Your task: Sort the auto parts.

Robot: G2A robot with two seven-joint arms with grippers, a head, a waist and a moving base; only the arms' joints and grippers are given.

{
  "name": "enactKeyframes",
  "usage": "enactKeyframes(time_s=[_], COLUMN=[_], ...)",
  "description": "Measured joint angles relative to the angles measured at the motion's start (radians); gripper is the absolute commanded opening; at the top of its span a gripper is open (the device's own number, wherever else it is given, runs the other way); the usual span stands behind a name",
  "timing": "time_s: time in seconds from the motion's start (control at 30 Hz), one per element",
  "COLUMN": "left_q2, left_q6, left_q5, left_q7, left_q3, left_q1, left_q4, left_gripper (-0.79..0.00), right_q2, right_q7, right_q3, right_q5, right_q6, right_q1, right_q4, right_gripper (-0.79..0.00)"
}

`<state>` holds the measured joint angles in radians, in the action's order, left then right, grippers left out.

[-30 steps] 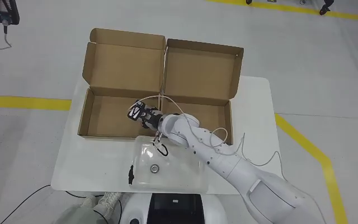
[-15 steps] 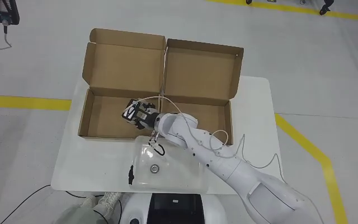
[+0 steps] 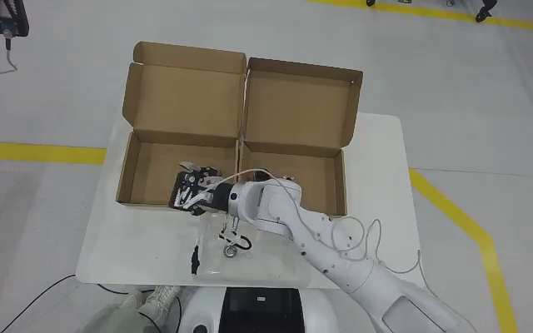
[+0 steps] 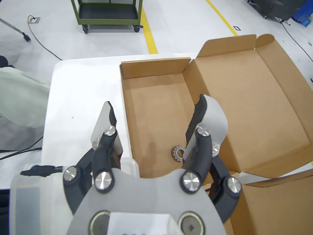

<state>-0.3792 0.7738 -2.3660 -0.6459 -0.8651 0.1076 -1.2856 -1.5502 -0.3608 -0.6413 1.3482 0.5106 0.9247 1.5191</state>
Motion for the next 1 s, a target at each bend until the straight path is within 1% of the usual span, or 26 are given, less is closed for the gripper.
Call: enactKeyframes(time_s=[0.2, 0.4, 0.43, 0.6, 0.73, 0.83, 1.0], left_q2=[0.000, 0.000, 0.000, 0.000, 0.000, 0.000, 0.000], left_q6=[0.000, 0.000, 0.000, 0.000, 0.000, 0.000, 0.000], left_q5=[0.000, 0.000, 0.000, 0.000, 0.000, 0.000, 0.000], left_q7=[0.000, 0.000, 0.000, 0.000, 0.000, 0.000, 0.000], left_q3=[0.000, 0.000, 0.000, 0.000, 0.000, 0.000, 0.000], left_q1=[0.000, 0.000, 0.000, 0.000, 0.000, 0.000, 0.000], left_q4=[0.000, 0.000, 0.000, 0.000, 0.000, 0.000, 0.000], left_gripper=[0.000, 0.000, 0.000, 0.000, 0.000, 0.000, 0.000], right_q2=[0.052, 0.094, 0.099, 0.121, 0.136, 0.146, 0.154], right_q7=[-0.044, -0.037, -0.035, -0.036, -0.048, -0.063, -0.086], right_q3=[-0.045, -0.095, -0.101, -0.125, -0.140, -0.143, -0.136], right_q5=[0.054, 0.115, 0.121, 0.150, 0.187, 0.220, 0.244], right_q6=[0.094, 0.164, 0.179, 0.235, 0.248, 0.253, 0.263], right_q1=[0.156, 0.268, 0.278, 0.318, 0.345, 0.362, 0.369], right_q4=[0.150, 0.205, 0.207, 0.218, 0.224, 0.228, 0.215], right_gripper=[-0.191, -0.188, -0.182, -0.200, -0.191, -0.206, -0.256])
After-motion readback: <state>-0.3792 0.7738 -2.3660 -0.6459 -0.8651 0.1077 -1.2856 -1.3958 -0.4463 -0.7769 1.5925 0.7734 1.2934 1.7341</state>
